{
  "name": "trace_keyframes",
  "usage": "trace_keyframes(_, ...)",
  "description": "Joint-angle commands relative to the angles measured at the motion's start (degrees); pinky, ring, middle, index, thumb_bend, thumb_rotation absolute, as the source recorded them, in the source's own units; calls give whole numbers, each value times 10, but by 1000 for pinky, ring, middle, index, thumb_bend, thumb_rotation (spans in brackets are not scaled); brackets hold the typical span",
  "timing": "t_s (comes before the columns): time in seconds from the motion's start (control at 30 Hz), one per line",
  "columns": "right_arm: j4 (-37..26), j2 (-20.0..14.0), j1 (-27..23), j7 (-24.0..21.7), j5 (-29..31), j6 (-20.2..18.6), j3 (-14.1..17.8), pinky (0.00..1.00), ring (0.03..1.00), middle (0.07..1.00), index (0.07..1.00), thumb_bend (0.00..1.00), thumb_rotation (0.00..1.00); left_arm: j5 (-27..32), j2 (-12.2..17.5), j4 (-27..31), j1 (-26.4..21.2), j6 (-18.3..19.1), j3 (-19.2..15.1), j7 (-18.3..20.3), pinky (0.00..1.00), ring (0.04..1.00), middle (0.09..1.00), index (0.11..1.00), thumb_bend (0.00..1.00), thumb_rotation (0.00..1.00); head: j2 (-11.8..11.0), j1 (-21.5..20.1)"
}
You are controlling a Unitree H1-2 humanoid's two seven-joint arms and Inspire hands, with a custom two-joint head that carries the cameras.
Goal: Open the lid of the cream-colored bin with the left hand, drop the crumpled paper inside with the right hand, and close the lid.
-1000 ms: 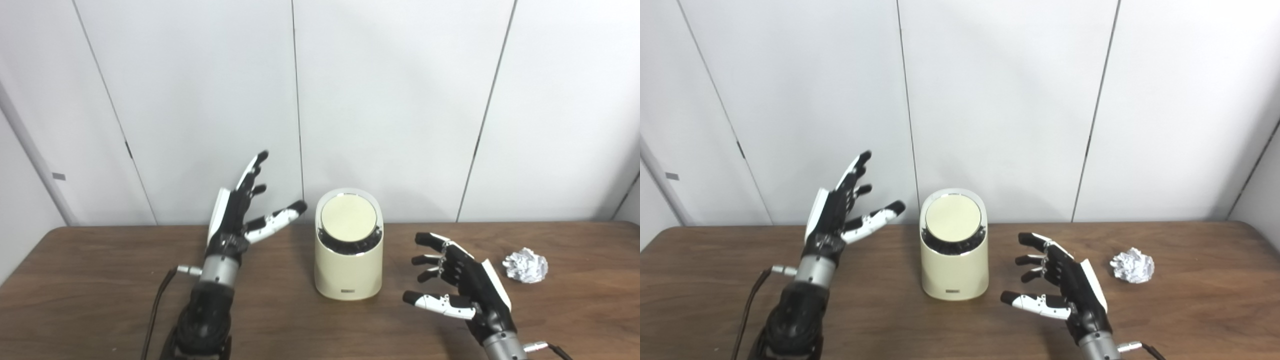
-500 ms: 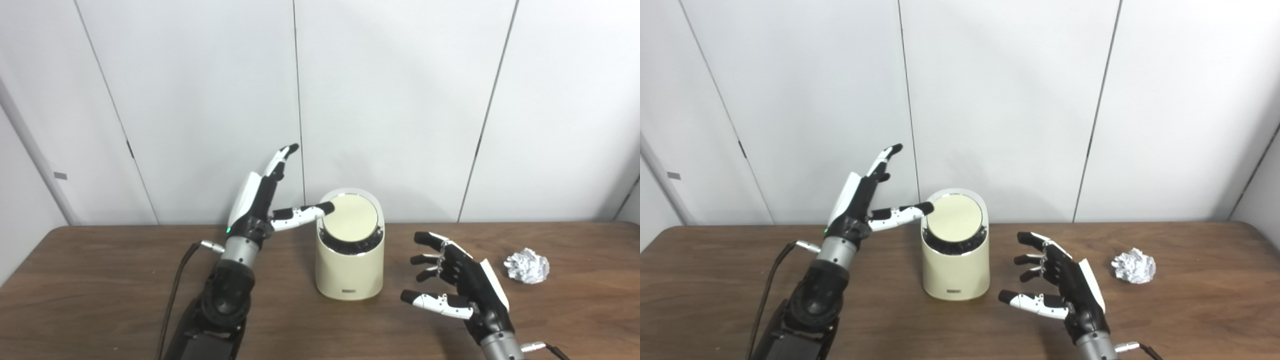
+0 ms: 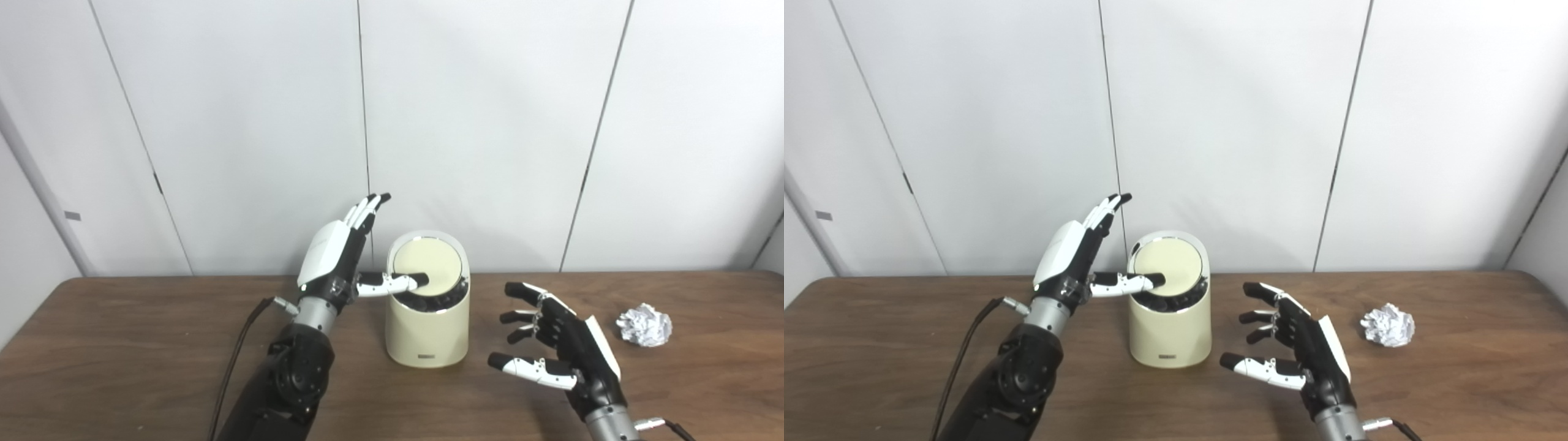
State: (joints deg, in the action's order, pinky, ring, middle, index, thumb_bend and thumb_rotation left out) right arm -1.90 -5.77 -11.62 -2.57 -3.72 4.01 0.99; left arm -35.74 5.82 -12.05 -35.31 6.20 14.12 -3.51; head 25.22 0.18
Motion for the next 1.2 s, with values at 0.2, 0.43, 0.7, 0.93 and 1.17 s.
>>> trace_keyframes(0.2, -21, 4, -21, 6, 3, 24, 0, 488, 636, 805, 751, 720, 159, -54, -4, 14, -38, 19, 15, -26, 828, 1000, 1000, 1000, 1000, 393, 2, -1)
trace_keyframes(0.43, -22, 6, -21, 5, 4, 25, 1, 478, 626, 804, 746, 713, 138, -76, -7, 9, -49, 29, 18, -33, 885, 1000, 1000, 1000, 994, 350, 2, -2)
trace_keyframes(0.7, -27, 7, -20, 6, -1, 24, 0, 478, 629, 804, 753, 711, 146, -83, -7, 0, -56, 32, 19, -49, 840, 995, 1000, 1000, 957, 394, 6, -5)
trace_keyframes(0.93, -31, 7, -20, 5, 1, 23, 0, 473, 628, 802, 749, 716, 147, -87, -7, -8, -63, 35, 22, -51, 822, 986, 1000, 1000, 925, 382, 9, -5)
trace_keyframes(1.17, -35, 6, -20, 6, -5, 21, -2, 469, 629, 804, 754, 711, 168, -107, 1, -2, -72, 50, 37, -30, 812, 985, 1000, 1000, 984, 299, 12, -5)
